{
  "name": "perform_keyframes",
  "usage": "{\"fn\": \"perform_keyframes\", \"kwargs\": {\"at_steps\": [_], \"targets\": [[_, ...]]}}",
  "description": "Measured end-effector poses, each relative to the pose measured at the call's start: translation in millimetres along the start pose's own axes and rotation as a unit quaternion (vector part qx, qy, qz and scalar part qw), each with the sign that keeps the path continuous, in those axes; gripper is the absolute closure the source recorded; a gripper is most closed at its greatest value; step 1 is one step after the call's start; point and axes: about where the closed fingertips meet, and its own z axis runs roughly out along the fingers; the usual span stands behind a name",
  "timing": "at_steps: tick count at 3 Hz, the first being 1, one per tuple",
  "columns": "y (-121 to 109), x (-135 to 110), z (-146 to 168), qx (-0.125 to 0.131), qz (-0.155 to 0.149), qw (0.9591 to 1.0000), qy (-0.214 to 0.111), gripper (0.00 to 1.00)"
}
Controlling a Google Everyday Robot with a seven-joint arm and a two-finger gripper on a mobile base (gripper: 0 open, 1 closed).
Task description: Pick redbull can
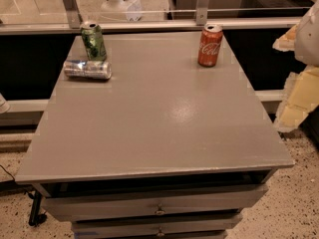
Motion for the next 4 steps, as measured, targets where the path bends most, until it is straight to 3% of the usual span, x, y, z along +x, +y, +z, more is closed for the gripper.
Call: {"fn": "perform_keyframes", "kwargs": {"at_steps": [1,2,3,4], "targets": [[0.0,0.0,0.0,0.0,0.0,1.0,0.0,0.0],[-3.2,-20.9,9.0,-0.001,-0.003,0.9995,-0.031,0.0],[-11.9,-69.1,33.6,-0.005,-0.003,0.9961,-0.089,0.0],[-17.4,-120.6,64.5,-0.006,-0.005,0.9896,-0.143,0.0]]}}
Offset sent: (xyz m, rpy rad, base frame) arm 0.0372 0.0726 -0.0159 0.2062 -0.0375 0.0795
